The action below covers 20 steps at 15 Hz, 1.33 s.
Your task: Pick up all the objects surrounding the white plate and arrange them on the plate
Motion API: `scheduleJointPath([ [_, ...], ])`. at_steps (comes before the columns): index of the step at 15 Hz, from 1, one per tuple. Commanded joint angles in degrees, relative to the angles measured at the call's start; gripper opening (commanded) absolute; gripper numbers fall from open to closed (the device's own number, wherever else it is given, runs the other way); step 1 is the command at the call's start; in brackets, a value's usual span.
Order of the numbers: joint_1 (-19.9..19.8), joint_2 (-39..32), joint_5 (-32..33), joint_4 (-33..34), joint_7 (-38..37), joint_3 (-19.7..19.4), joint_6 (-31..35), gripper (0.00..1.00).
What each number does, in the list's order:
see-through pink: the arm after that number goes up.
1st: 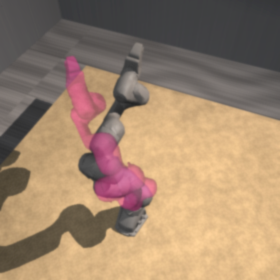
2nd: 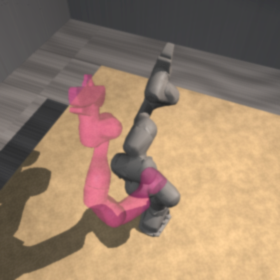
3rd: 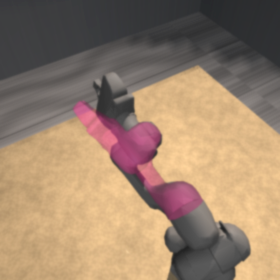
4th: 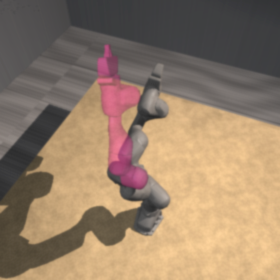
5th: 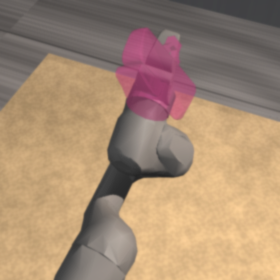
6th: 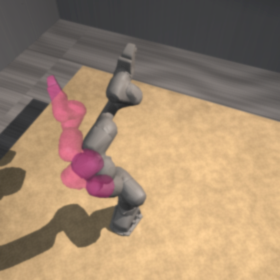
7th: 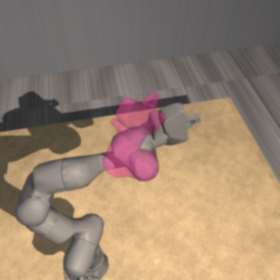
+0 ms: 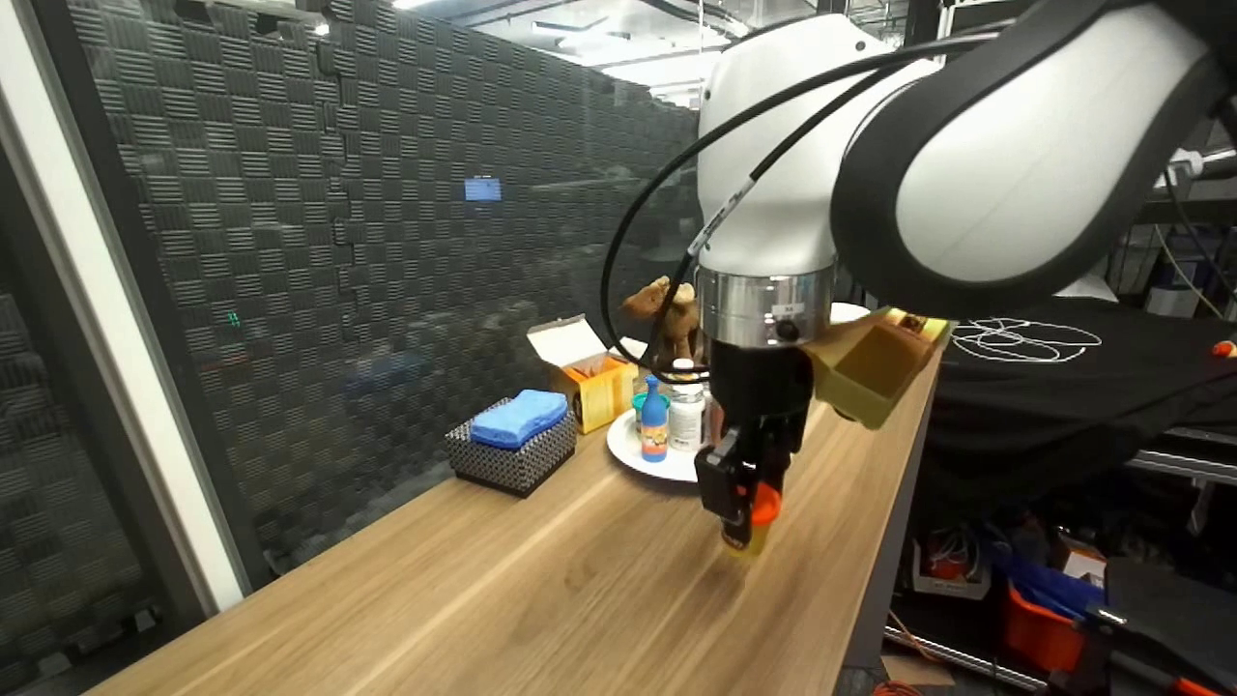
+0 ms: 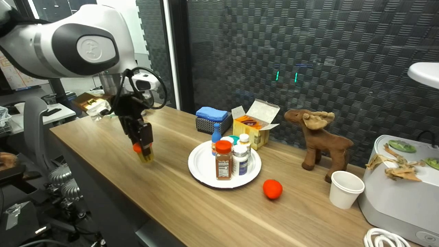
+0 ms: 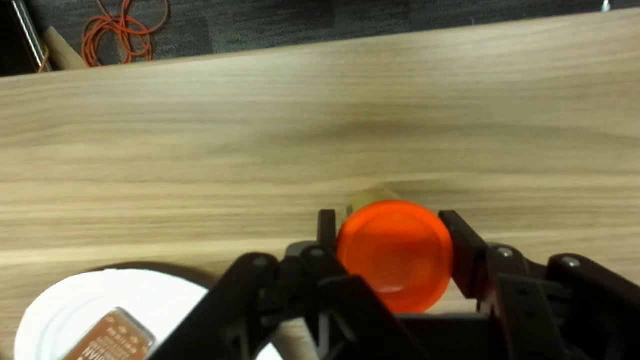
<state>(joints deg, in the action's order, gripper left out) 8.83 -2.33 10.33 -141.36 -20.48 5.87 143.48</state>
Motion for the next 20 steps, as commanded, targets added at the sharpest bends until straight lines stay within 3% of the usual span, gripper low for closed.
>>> scheduleJointPath([
  [1,-2.4,0.6,0.9,3.4,-2.3,-1.9,0.6,0.28],
  [10,-5.9,-9.8,-1.9,17.0,0.5,-5.7,0.1,0.28],
  [20,-4.9,-15.4,-2.9,20.9,-0.2,-7.2,-0.1,0.28],
])
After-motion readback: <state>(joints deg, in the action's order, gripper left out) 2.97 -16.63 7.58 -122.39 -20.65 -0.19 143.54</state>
